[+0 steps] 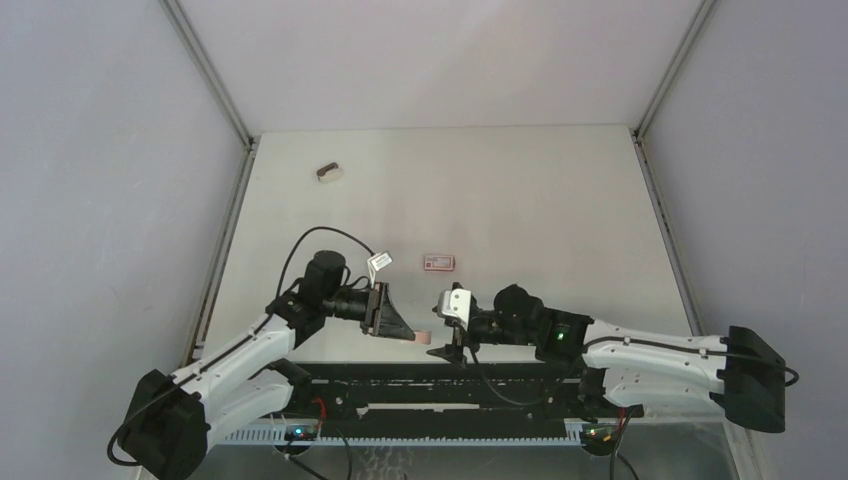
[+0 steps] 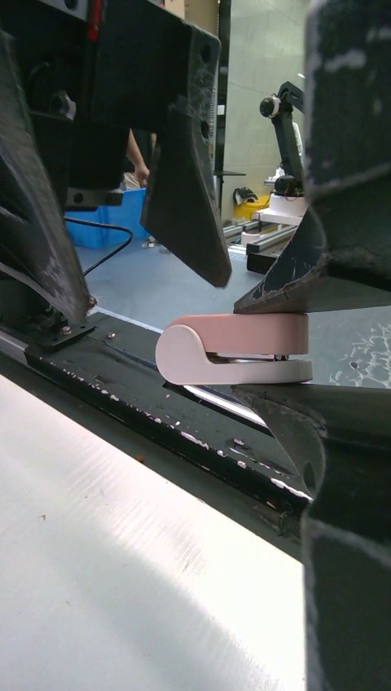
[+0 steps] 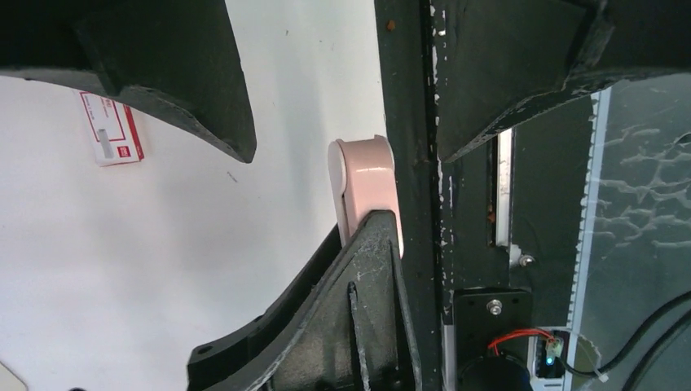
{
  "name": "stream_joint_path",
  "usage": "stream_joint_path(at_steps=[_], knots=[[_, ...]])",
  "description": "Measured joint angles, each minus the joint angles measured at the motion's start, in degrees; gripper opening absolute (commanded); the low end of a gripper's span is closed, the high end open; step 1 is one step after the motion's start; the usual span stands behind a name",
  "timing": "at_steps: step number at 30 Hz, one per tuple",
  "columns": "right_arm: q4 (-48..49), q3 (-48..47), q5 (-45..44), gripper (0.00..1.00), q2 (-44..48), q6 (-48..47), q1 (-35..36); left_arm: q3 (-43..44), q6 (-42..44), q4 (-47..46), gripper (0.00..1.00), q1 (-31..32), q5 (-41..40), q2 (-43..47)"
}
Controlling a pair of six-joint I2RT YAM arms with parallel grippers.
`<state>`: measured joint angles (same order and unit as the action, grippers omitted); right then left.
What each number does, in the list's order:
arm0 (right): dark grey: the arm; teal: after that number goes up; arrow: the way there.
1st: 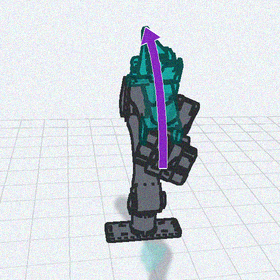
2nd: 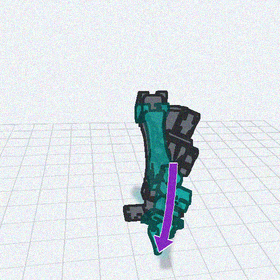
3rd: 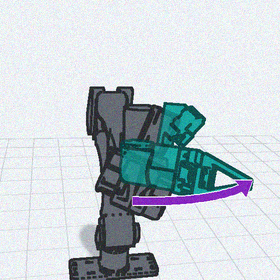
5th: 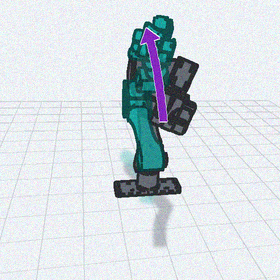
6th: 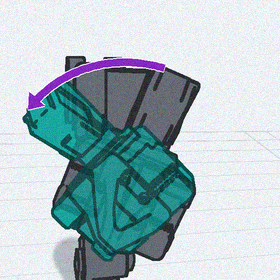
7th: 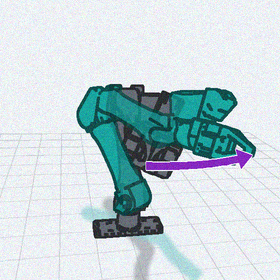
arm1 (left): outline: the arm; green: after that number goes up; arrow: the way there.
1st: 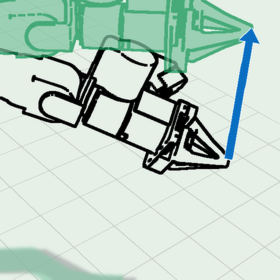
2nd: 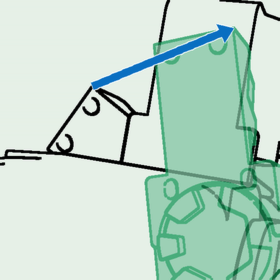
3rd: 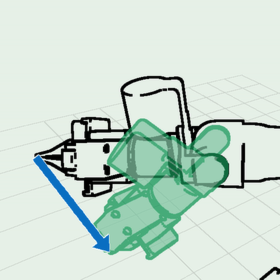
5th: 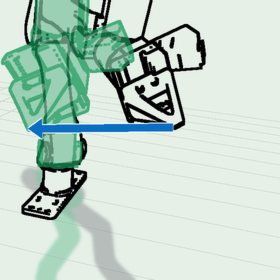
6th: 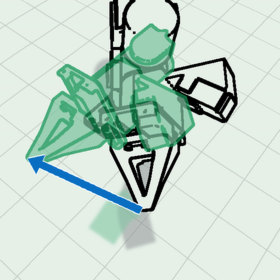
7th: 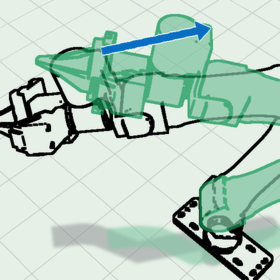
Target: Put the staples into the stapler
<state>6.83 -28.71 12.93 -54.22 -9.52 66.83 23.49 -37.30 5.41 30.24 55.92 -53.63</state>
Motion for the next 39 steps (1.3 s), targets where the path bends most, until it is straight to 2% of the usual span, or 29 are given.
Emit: stream_joint_path(at_steps=[8,14,16,18,19,21,23,26,28,32,39], knots=[[4.6,-0.3,-1.2,0.59,-8.5,-3.1,2.8,0.0,0.4,0.3,0.09,0.0,0.3,0.2],[7.5,-1.1,-2.2,0.45,-11.3,-3.9,4.6,0.0,0.4,0.3,0.09,0.0,0.3,0.2],[8.9,-1.5,-2.3,0.36,-12.5,-4.0,5.0,0.0,0.3,0.3,0.09,0.0,0.3,0.3],[10.1,-1.9,-3.0,0.21,-13.7,-4.4,5.3,0.0,0.0,0.3,0.12,0.0,0.3,0.8],[10.5,-2.1,-3.5,0.17,-14.1,-4.5,5.3,0.0,-0.8,0.2,0.14,0.1,0.0,1.2],[10.6,-2.2,-3.9,0.01,-14.2,-5.0,5.3,-0.2,-1.7,0.0,0.24,0.0,-0.2,1.4],[10.1,-2.4,-4.4,0.0,-14.1,-5.2,5.3,-0.2,-2.9,-0.2,0.4,0.0,-0.7,1.6],[9.4,-2.6,-5.2,0.0,-13.5,-4.9,5.2,-0.2,-4.4,-1.4,0.72,0.0,-1.8,1.6],[8.3,-2.7,-5.1,0.0,-13.0,-4.2,5.0,-0.2,-5.7,-4.4,0.83,0.1,-2.6,2.0],[5.4,-2.7,-4.7,0.0,-12.0,-2.7,3.5,-0.2,-7.0,-8.4,0.92,-0.4,-6.6,3.9],[1.6,-1.4,-4.9,0.0,-9.4,-0.3,-1.1,-3.4,-7.0,-13.4,0.9,-5.8,-17.9,8.9]])
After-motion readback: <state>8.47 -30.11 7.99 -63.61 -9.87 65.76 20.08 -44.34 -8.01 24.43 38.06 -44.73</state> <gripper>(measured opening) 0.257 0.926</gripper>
